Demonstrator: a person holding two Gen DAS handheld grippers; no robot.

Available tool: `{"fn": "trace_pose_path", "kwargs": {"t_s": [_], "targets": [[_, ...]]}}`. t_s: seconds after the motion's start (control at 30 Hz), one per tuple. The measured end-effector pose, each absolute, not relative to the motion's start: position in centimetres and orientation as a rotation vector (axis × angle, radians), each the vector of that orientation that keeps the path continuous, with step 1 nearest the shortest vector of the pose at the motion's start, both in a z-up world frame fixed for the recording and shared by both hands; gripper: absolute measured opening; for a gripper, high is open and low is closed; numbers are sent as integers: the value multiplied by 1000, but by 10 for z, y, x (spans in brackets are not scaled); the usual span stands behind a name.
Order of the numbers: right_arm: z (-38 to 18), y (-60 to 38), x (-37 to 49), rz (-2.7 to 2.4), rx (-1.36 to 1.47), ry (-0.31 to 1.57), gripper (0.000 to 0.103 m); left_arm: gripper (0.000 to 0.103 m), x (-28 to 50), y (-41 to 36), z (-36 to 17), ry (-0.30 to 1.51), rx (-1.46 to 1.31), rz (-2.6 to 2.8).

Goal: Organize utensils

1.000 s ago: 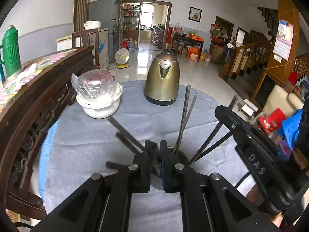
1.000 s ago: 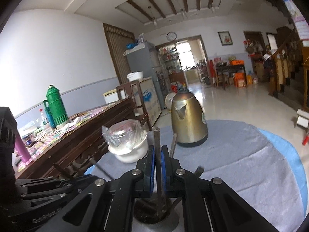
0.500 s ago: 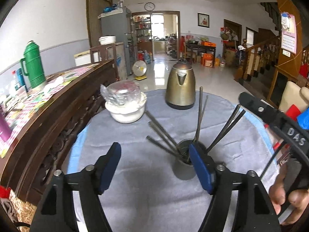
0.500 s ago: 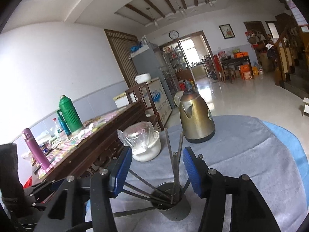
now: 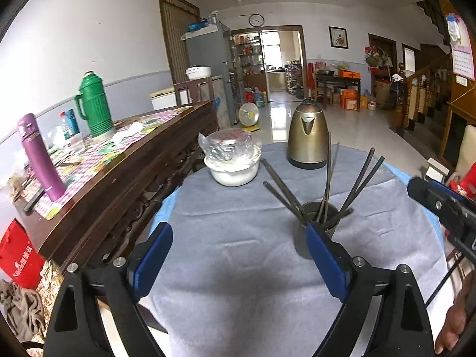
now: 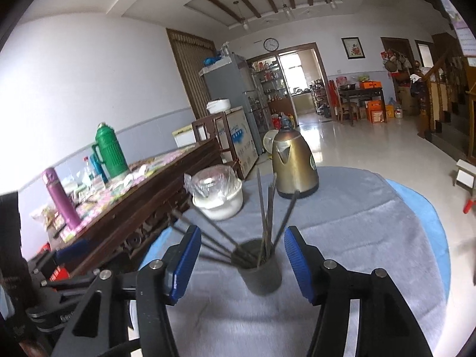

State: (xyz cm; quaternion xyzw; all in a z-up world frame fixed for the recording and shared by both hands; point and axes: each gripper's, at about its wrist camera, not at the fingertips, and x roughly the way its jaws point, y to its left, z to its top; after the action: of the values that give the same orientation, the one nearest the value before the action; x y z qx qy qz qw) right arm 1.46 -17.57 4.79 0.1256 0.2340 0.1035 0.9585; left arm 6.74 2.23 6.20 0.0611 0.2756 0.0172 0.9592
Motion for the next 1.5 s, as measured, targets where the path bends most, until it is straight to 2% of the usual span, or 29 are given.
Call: {"fn": "trace_pose_path", "kwargs": {"t_s": [0.8,1.5], "targets": [[30,-157,-95,201,177,532,64,95,-31,26,40,535,156,107],[13,-145,-87,168,201,578,64,95,-37,35,20,572,142,89]]}}
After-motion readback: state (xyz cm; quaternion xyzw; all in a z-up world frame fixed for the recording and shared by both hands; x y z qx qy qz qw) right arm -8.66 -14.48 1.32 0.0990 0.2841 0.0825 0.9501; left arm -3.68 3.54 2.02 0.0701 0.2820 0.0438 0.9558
